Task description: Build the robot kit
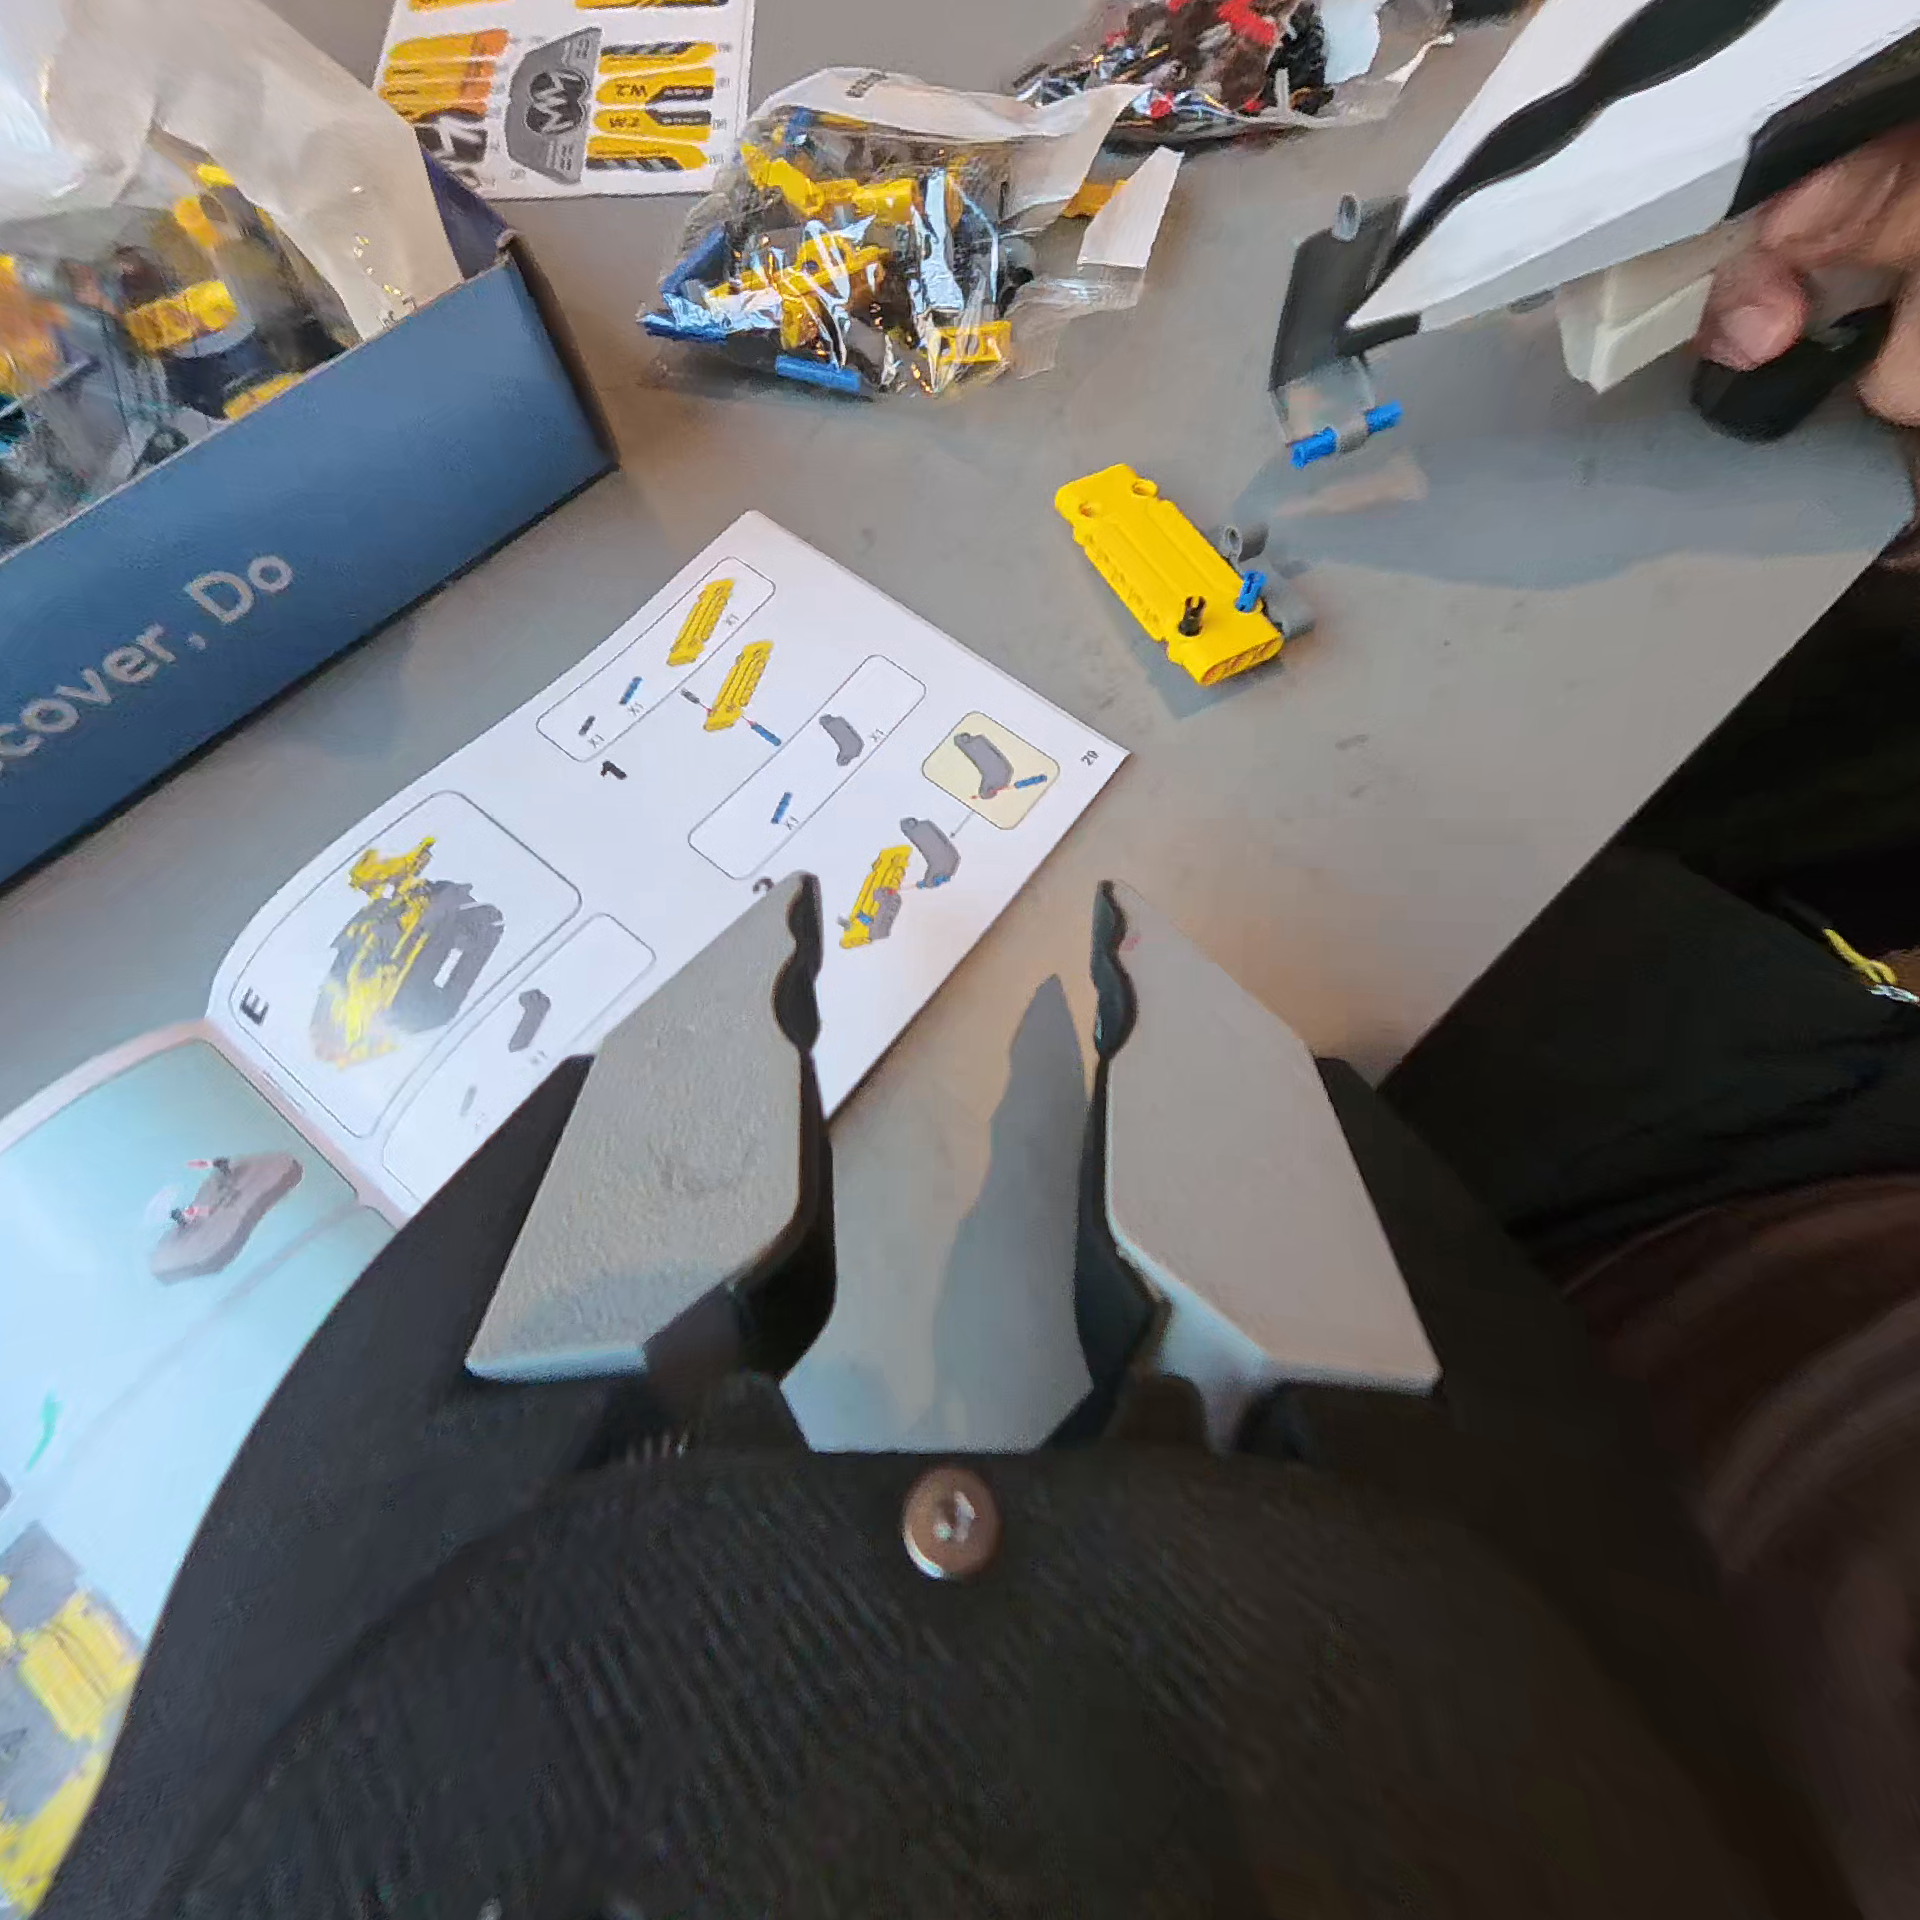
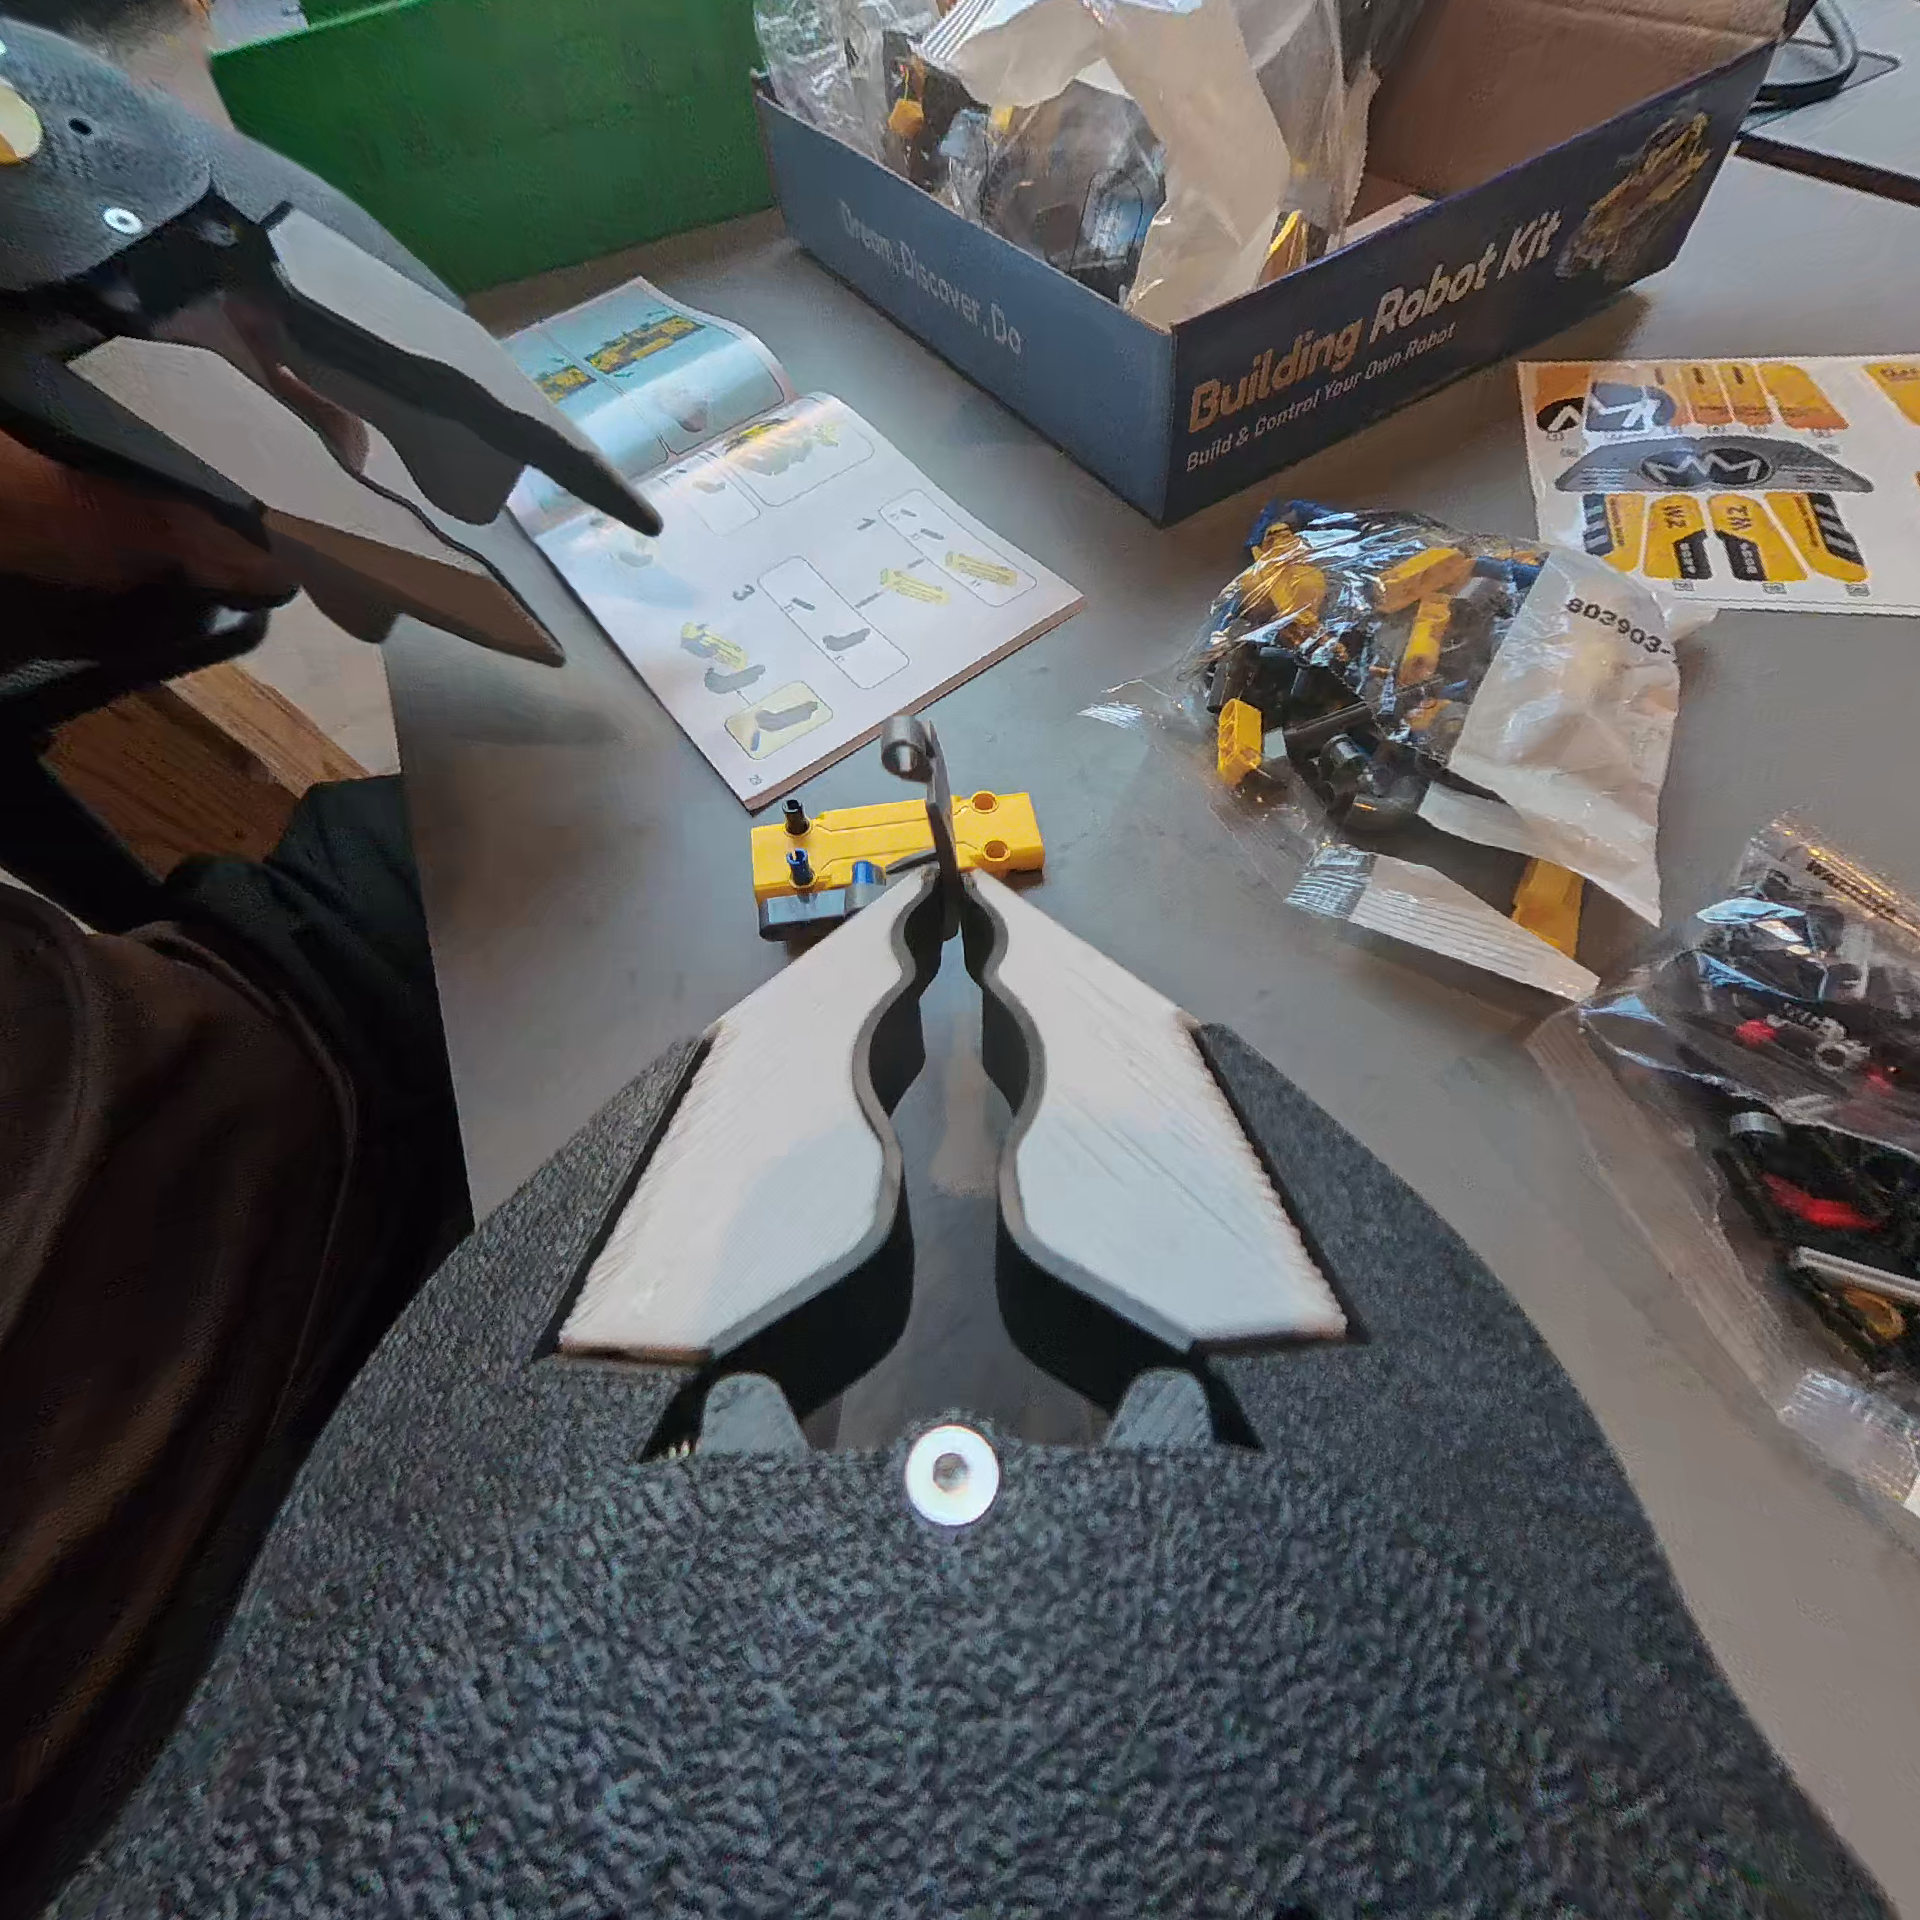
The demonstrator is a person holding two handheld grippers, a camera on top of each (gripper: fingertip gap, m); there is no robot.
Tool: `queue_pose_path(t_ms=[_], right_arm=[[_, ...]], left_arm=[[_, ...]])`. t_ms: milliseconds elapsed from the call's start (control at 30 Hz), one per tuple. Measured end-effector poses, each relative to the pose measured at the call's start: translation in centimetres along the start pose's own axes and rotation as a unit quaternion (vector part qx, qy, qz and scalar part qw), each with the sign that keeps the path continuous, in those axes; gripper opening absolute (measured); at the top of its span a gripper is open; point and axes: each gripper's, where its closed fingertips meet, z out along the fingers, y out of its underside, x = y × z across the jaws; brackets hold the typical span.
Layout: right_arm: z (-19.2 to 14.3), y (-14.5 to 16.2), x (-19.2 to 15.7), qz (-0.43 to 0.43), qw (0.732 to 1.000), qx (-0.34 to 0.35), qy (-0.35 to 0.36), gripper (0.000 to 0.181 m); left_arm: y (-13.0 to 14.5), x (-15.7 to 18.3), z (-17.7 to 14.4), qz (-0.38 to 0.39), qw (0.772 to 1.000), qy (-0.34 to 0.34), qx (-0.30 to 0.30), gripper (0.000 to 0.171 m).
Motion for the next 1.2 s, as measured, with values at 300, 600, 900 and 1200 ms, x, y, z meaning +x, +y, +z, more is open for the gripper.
queue_pose_path(t_ms=[300,600,900,1200], right_arm=[[-0.7,-0.8,0.5,0.004,0.999,0.034,0.010,0.002],[-0.7,-1.0,0.6,0.005,0.999,0.039,0.007,0.002],[-0.5,-0.9,0.6,0.007,0.999,0.033,0.004,0.002],[-0.6,-0.9,0.4,0.009,0.999,0.034,-0.006,0.002]], left_arm=[[2.6,2.2,1.2,-0.013,1.000,0.014,-0.019,0.043],[2.9,1.9,1.5,-0.010,1.000,0.012,-0.014,0.039],[2.5,2.5,2.1,-0.009,1.000,0.021,-0.001,0.039],[2.4,2.4,2.1,-0.015,1.000,0.021,0.010,0.037]])
